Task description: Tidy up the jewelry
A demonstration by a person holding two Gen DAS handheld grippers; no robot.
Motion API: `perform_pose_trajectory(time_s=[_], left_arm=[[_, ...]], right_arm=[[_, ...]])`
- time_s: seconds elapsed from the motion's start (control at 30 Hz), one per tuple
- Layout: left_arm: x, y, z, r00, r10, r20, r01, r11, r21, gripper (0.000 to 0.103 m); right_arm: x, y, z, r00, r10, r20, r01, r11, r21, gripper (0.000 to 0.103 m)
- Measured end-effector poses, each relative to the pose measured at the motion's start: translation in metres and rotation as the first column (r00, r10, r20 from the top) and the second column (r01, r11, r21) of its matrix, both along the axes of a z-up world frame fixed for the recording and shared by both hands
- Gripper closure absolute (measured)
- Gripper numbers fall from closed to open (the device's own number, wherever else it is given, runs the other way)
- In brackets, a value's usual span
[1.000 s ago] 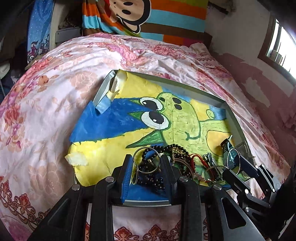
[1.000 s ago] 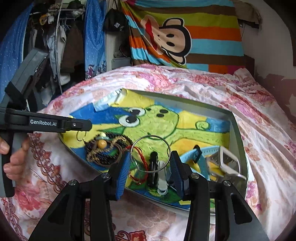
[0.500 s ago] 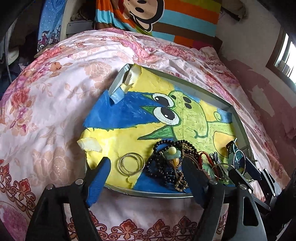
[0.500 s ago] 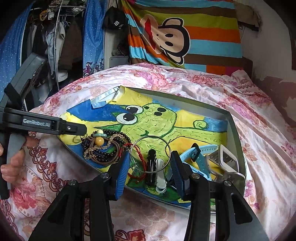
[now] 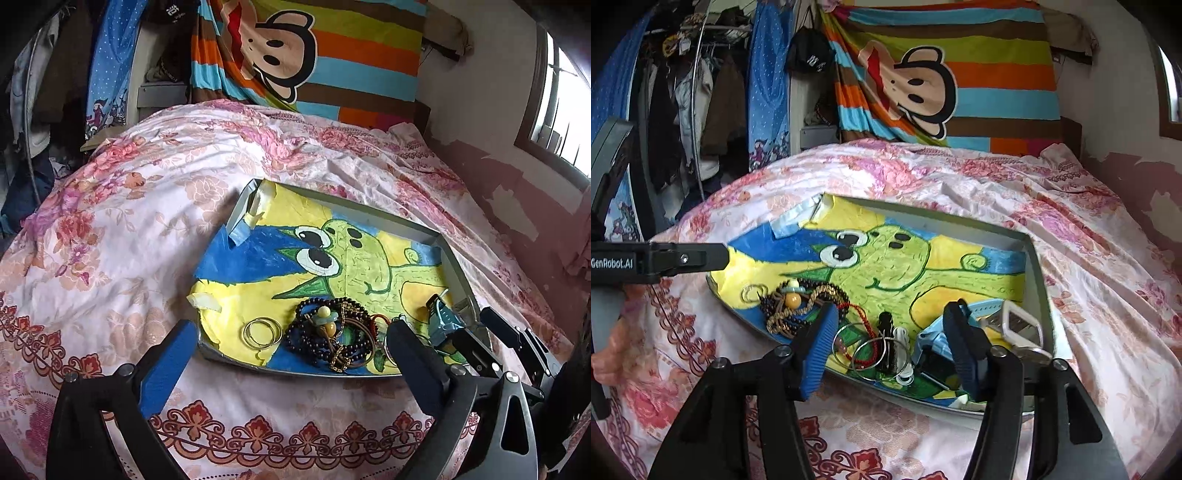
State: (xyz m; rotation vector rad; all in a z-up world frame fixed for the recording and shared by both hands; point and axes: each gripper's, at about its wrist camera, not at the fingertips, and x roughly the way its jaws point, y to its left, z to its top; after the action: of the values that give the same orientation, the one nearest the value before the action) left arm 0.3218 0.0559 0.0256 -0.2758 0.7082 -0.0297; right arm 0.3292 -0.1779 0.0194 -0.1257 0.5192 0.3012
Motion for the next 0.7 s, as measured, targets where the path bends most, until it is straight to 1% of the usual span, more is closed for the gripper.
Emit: perform_pose_trajectory(time_s=[0.03, 0.13, 0.2, 0.33, 0.37, 0.4, 0.47, 0.6, 0.7], left_arm=[[-0.005, 0.000, 0.005, 1.000, 0.004, 0.015, -0.004, 1.000, 0.001, 0.000], [-0.022, 0.003, 0.021, 0.998, 0.017, 0.063, -0.018, 1.000, 0.009, 0.000], [-0.033, 0.004, 0.033, 0.996, 0.023, 0.091, -0.023, 1.000, 0.006, 0.000], [-0.062, 0.005, 0.057, 0.987, 0.037, 0.154, -0.038, 0.999, 0.005, 0.000], [-0.071, 0.004, 0.063, 0.984, 0.039, 0.171, -0.041, 0.999, 0.006, 0.000], [-0.079, 0.004, 0.068, 0.982, 0.040, 0.187, -0.043, 0.999, 0.010, 0.000], [-0.096, 0.002, 0.078, 0.977, 0.039, 0.211, -0.044, 0.999, 0.017, 0.000], [-0.130, -0.002, 0.091, 0.967, 0.031, 0.255, -0.045, 0.998, 0.048, 0.000], [-0.156, -0.007, 0.096, 0.958, 0.027, 0.286, -0.053, 0.995, 0.082, 0.000]], right_arm=[[-0.003, -0.003, 0.006, 1.000, -0.006, 0.009, 0.006, 1.000, 0.018, 0.044], [-0.016, -0.011, 0.025, 0.999, -0.022, 0.043, 0.019, 0.997, 0.074, 0.035], [-0.029, -0.016, 0.039, 0.997, -0.033, 0.076, 0.025, 0.994, 0.110, 0.026], [-0.056, -0.027, 0.063, 0.991, -0.053, 0.120, 0.033, 0.986, 0.165, 0.018], [-0.063, -0.029, 0.068, 0.990, -0.060, 0.130, 0.037, 0.984, 0.175, 0.013], [-0.073, -0.031, 0.073, 0.987, -0.065, 0.144, 0.037, 0.982, 0.187, 0.011], [-0.090, -0.033, 0.081, 0.983, -0.071, 0.170, 0.035, 0.978, 0.205, 0.010], [-0.132, -0.038, 0.097, 0.965, -0.087, 0.245, 0.034, 0.976, 0.215, 0.002], [-0.162, -0.042, 0.107, 0.953, -0.112, 0.282, 0.044, 0.971, 0.237, 0.002]])
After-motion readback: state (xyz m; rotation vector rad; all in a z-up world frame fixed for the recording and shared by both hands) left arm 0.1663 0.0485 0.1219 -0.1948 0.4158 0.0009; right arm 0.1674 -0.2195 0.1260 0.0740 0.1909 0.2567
